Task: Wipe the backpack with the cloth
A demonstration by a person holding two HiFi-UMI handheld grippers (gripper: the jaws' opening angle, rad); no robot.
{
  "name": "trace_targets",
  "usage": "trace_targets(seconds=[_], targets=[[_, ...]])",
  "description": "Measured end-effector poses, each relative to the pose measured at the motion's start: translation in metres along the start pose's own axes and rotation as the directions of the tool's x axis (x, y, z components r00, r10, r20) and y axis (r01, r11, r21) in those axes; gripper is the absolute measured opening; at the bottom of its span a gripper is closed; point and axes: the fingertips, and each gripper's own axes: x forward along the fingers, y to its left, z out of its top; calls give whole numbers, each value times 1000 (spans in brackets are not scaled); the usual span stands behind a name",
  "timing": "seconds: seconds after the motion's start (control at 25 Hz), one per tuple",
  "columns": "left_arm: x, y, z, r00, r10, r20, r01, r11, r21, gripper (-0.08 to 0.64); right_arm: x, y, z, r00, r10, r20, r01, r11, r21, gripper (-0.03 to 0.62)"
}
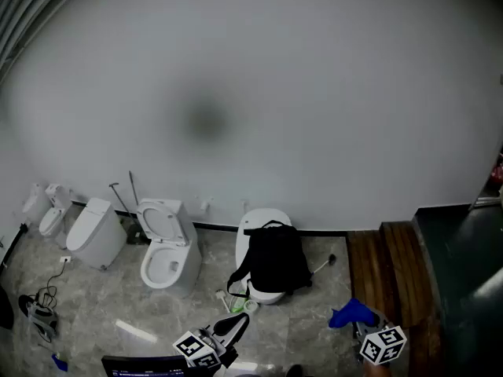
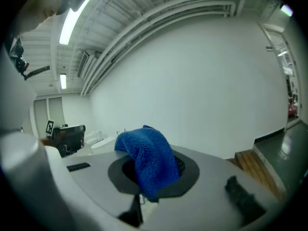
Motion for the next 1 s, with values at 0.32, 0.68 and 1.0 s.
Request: trace_targets(seconds=[0.32,0.68,1.0], targets=[[30,57,10,999,32,-16,-32,999,5,5,100,10,-25,983,90,-159,-99,994,-47,23],[85,188,-12,993,112,-40,-111,994,6,5,280,32,-47,930,180,-320,-253,946,-202,23],[98,267,-30,971,211,-116,-215,976,-18,5,479,-21,-161,810,104,-577,-393,827,-402,23]])
